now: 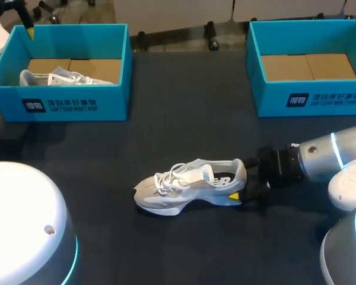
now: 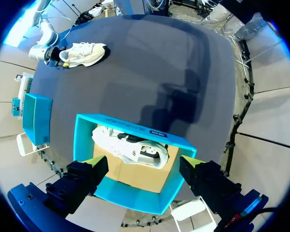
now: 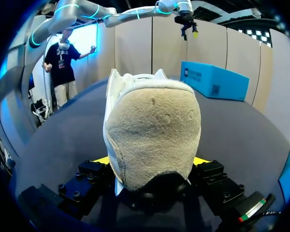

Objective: Take the shoe out of the shoebox, open the shoe tongue, remove and reinsert the insole, then place the shoe into the shoebox

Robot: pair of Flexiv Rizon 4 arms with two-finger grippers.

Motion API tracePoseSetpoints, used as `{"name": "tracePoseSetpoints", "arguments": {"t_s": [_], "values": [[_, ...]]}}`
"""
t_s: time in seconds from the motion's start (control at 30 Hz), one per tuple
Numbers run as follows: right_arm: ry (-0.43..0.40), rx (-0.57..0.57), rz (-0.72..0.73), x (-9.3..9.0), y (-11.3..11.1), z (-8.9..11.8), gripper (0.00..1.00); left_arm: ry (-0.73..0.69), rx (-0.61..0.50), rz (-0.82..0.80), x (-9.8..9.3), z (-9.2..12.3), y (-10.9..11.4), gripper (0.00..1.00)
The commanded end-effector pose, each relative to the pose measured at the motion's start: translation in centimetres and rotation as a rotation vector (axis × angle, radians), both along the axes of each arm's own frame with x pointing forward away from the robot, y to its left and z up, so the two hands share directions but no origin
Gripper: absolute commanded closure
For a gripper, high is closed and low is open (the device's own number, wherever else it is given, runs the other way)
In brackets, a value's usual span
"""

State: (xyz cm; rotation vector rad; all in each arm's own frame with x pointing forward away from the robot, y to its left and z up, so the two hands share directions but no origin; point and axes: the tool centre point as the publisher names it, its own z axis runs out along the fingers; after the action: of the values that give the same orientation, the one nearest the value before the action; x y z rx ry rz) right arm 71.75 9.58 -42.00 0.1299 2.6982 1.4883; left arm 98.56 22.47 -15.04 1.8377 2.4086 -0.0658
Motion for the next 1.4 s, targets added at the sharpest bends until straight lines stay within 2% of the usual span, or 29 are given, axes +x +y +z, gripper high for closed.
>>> {"name": "tracePoseSetpoints", "arguments": {"t_s": [0.03, 0.2, 0.27, 0.33, 0.4, 0.43, 0.47, 0.53, 0.73, 0.83, 0.97, 1.4], "values": [[0.001, -0.007, -0.001, 0.0, 0.7, -0.5, 1.00, 0.032, -0.010, 0.097, 0.2, 0.1, -0.5, 0.00], [0.001, -0.007, -0.001, 0.0, 0.7, -0.5, 1.00, 0.047, -0.041, 0.317, 0.1, 1.0, -1.9, 0.00], [0.001, -0.007, -0.001, 0.0, 0.7, -0.5, 1.00, 0.032, 0.014, 0.390, -0.2, 1.2, -2.8, 0.00], [0.001, -0.007, -0.001, 0.0, 0.7, -0.5, 1.00, 0.051, 0.016, 0.445, -0.6, 1.4, -3.9, 0.00], [0.001, -0.007, -0.001, 0.0, 0.7, -0.5, 1.00, 0.076, 0.060, 0.546, -0.9, 1.2, -4.7, 0.00], [0.001, -0.007, -0.001, 0.0, 0.7, -0.5, 1.00, 0.104, 0.109, 0.656, -0.8, 1.0, -4.9, 0.00], [0.001, -0.007, -0.001, 0.0, 0.7, -0.5, 1.00, 0.125, 0.099, 0.695, -0.9, 0.9, -5.0, 0.00], [0.001, -0.007, -0.001, 0.0, 0.7, -0.5, 1.00, 0.128, 0.093, 0.888, -1.0, 0.6, -5.2, 0.00], [0.001, -0.007, -0.001, 0.0, 0.7, -0.5, 1.00, 0.113, -0.001, 1.176, -2.4, 0.7, -7.5, 0.00], [0.001, -0.007, -0.001, 0.0, 0.7, -0.5, 1.00, 0.107, -0.037, 1.256, -3.2, 1.1, -8.5, 0.00], [0.001, -0.007, -0.001, 0.0, 0.7, -0.5, 1.00, 0.095, 0.021, 1.310, -3.7, 1.0, -10.5, 0.00], [0.001, -0.007, -0.001, 0.0, 0.7, -0.5, 1.00, 0.095, 0.021, 1.310, -3.7, 1.0, -10.5, 0.00]]}}
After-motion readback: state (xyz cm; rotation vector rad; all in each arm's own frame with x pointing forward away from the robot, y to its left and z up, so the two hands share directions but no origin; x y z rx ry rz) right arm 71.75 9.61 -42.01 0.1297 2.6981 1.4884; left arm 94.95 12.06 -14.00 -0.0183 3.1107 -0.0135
